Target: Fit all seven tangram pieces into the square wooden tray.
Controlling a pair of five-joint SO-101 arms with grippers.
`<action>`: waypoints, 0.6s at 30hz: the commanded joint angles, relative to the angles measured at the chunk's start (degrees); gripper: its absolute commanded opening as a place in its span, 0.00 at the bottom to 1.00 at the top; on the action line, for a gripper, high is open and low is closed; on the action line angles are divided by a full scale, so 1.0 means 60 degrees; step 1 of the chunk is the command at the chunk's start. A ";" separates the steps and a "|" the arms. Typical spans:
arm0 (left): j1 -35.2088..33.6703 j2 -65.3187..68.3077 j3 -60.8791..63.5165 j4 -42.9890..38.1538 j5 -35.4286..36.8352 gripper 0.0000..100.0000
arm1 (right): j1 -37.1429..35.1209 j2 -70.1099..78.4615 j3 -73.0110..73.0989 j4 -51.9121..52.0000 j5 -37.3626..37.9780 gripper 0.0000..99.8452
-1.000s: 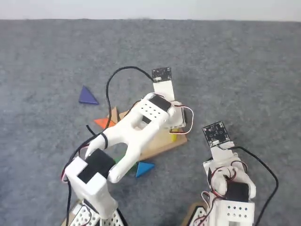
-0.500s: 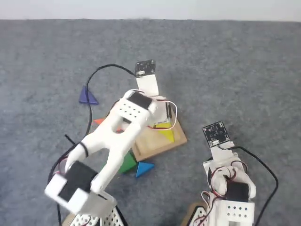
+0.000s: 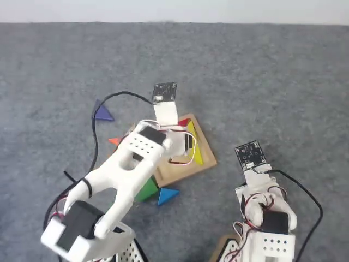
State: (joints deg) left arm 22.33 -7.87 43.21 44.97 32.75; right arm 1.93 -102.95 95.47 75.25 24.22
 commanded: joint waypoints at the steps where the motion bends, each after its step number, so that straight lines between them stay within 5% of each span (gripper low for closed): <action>1: -0.0557 -0.0513 -0.0022 -0.1011 -0.0835 0.13 | -0.0037 -0.0154 0.0161 0.0022 0.0073 0.01; 5: -0.1026 -0.0484 -0.0051 -0.1480 -0.2154 0.13 | -0.0037 -0.0154 0.0161 0.0022 0.0073 0.01; 18: -0.0147 0.0923 -0.0066 -0.1495 -0.2286 0.13 | -0.0037 -0.0154 0.0161 0.0022 0.0073 0.01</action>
State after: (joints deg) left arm 18.73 -2.95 44.00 37.05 19.82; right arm 1.93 -102.95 95.47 75.25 24.22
